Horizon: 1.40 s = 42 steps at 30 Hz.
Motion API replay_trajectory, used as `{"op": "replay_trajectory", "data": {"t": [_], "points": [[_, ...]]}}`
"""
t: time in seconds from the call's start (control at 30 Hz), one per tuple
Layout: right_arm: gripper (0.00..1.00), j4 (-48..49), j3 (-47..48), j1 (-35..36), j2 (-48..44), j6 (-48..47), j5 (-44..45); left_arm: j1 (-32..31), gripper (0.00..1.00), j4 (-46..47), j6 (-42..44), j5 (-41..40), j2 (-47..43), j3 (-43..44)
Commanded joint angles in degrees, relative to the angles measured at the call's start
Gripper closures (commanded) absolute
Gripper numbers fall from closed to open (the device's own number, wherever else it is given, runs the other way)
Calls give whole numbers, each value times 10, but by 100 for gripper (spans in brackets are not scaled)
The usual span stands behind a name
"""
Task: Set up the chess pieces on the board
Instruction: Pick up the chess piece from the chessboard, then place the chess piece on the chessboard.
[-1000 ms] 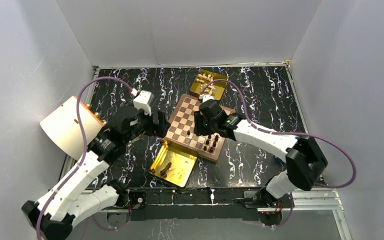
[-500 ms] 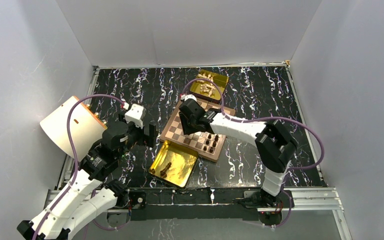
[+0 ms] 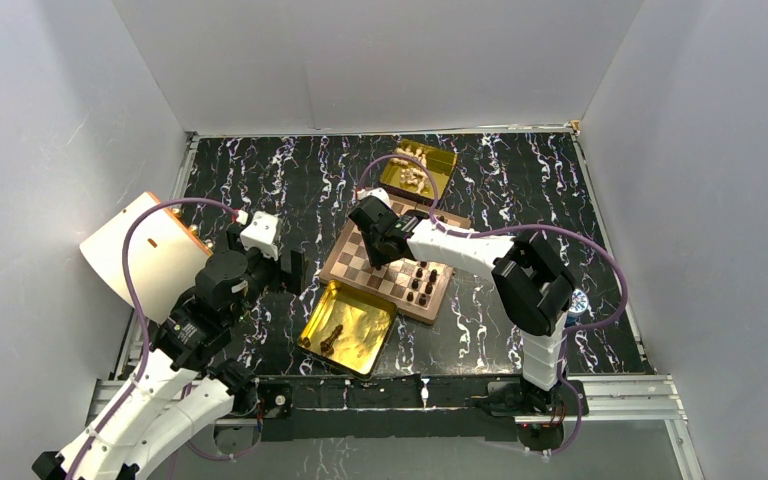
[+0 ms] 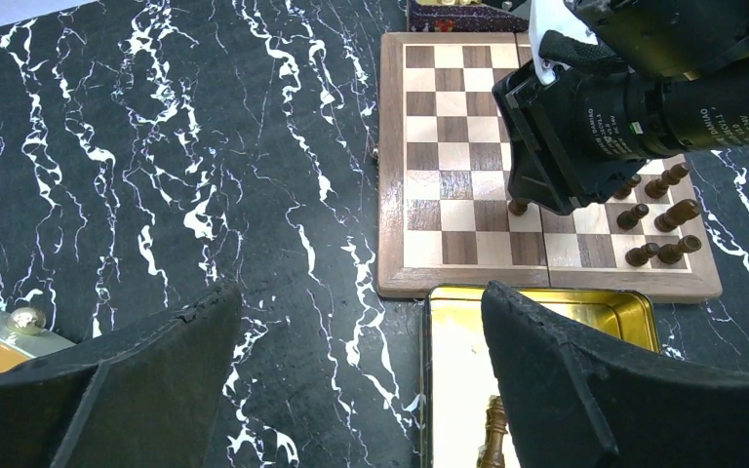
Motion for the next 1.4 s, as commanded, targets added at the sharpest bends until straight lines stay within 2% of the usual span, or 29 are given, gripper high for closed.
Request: {"op": "replay_trajectory", "data": {"t": [0.0, 0.4, 0.6, 0.87, 1.0, 1.37], "points": [[63, 4, 22, 2, -5, -8, 2, 1, 10, 12, 6, -15, 4, -2], [71, -1, 19, 2, -11, -1, -17, 1, 10, 9, 6, -7, 9, -1], [71, -4, 22, 1, -15, 2, -28, 1, 10, 8, 7, -9, 11, -1], [81, -19, 33, 2, -15, 0, -33, 1, 10, 8, 7, -11, 13, -2], [82, -37, 46, 1, -17, -5, -21, 1, 10, 6, 7, -10, 16, -1], [82, -51, 51, -65, -50, -34, -11, 2, 9, 6, 7, -12, 15, -1]]}}
